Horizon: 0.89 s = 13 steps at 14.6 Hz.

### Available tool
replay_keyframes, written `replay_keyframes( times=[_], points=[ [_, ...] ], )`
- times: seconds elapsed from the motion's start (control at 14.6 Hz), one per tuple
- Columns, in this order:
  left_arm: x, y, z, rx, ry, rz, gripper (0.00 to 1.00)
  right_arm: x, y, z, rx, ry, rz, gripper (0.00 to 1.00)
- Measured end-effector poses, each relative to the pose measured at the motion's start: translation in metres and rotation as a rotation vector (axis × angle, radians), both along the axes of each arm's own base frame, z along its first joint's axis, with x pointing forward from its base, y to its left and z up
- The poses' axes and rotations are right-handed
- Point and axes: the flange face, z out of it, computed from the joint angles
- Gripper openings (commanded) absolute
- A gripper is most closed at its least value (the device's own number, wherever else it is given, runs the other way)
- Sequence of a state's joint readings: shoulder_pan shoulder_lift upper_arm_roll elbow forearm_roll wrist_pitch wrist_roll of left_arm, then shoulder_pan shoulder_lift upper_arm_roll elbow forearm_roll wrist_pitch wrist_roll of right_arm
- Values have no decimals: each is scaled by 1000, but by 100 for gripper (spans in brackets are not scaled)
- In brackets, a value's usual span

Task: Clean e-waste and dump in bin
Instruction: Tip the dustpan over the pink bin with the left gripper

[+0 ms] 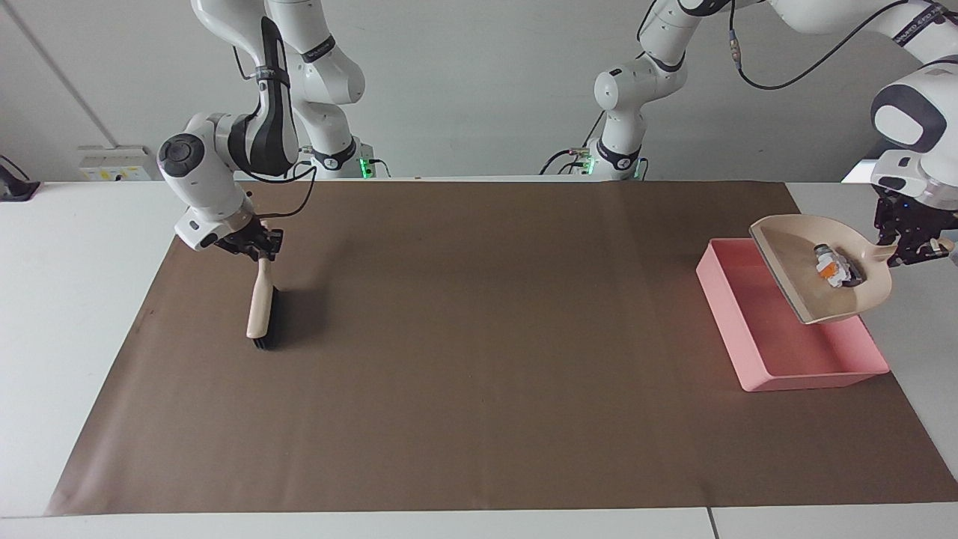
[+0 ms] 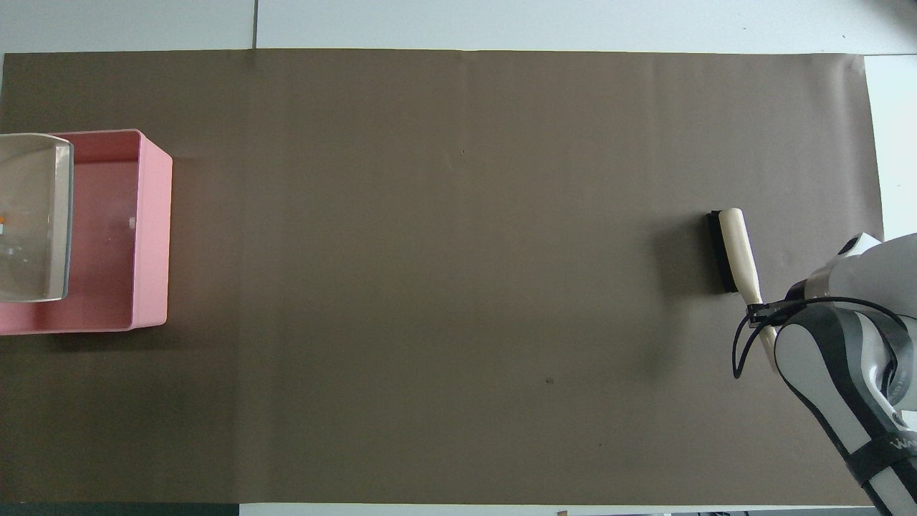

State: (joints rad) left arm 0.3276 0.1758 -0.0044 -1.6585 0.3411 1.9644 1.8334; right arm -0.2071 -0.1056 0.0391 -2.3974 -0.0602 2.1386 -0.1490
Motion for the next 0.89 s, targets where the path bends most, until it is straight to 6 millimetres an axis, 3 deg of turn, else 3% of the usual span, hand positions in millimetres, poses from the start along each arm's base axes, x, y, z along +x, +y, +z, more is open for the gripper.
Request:
replay_keyframes(
  times=[0.14, 0.27, 0.48, 0.61, 0.89],
  points=[
    [5, -2, -4, 88, 11, 4, 0, 0, -1, 0, 0, -1, -3, 65],
    [12, -11, -17, 201, 27, 18, 0, 0, -1, 0, 0, -1, -3, 99],
    [19, -30, -35, 342, 49, -3, 0, 0, -1, 2, 2, 17, -4, 99],
    [20, -39, -44, 401, 54, -14, 0, 4, 2, 15, 10, 32, -7, 99],
    [16, -53, -58, 508, 38, -5, 0, 33, 3, 84, 8, -58, -47, 99]
  ],
)
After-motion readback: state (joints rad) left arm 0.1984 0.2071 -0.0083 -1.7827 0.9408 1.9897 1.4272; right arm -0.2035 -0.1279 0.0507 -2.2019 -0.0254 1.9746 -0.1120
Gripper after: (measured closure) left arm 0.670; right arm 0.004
